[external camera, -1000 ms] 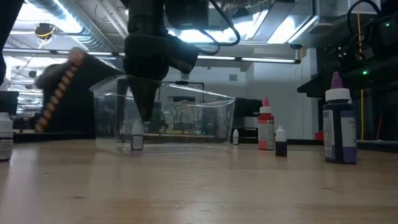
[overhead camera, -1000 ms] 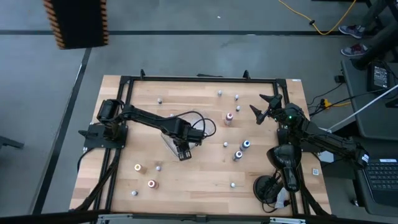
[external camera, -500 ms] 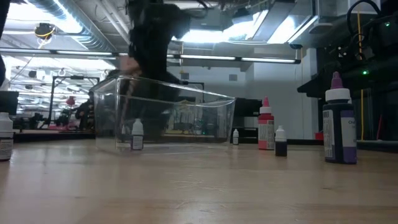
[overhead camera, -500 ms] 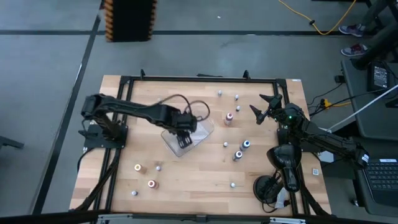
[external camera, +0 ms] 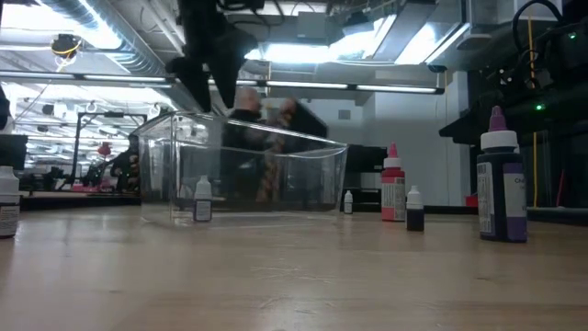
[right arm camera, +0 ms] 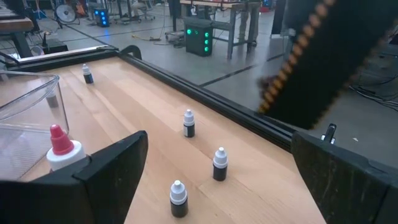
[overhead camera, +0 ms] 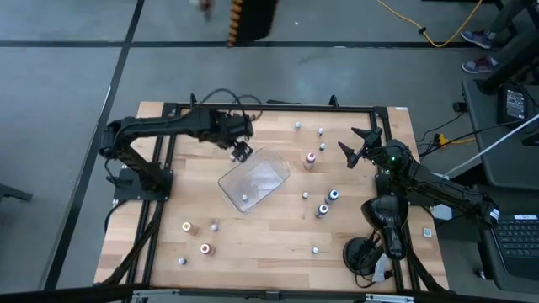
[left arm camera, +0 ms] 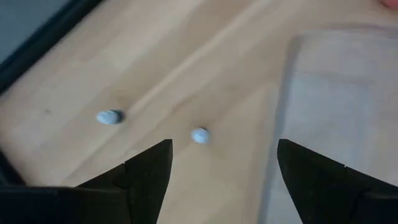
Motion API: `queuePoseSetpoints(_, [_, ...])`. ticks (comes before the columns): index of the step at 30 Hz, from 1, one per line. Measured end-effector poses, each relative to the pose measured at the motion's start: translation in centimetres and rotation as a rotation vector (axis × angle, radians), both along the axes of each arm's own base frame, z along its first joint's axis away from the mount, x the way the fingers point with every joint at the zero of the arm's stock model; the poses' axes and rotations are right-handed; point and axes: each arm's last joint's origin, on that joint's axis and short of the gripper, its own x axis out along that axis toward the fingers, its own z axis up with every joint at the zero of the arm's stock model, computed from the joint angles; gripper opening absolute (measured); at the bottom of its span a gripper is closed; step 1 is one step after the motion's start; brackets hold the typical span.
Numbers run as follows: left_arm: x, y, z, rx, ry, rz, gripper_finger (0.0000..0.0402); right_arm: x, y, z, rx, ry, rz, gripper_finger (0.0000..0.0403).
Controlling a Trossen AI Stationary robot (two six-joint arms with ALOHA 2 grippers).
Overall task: Pick & Place food coloring
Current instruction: Put the left small blue food coloring bottle into the transparent bin
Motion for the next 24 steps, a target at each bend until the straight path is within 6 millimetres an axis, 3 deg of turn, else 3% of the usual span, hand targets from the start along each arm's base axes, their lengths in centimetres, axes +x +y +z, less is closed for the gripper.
queuePoseSetpoints(8, [-1.6, 5.4, -0.9, -0.044, 0.037, 0.141, 0.0283, 0.0, 0.0, 0.0, -0.001, 0.001, 0.000, 0.0394])
queuePoseSetpoints(15, [-2.5, 9.4, -3.6, -0.119, 0.163, 0.243, 0.0283, 0.0, 0.0, 0.0, 0.000, 0.000, 0.000, 0.0394])
queuePoseSetpoints(20, [-3.0, 11.4, -5.7, -0.157, 0.235, 0.270, 0.0283, 0.0, 0.0, 0.0, 0.000, 0.000, 0.000, 0.0394])
queuePoseSetpoints(24, [-3.9, 11.8, -8.0, -0.202, 0.282, 0.294, 0.0283, 0.0, 0.0, 0.0, 0.000, 0.000, 0.000, 0.0394])
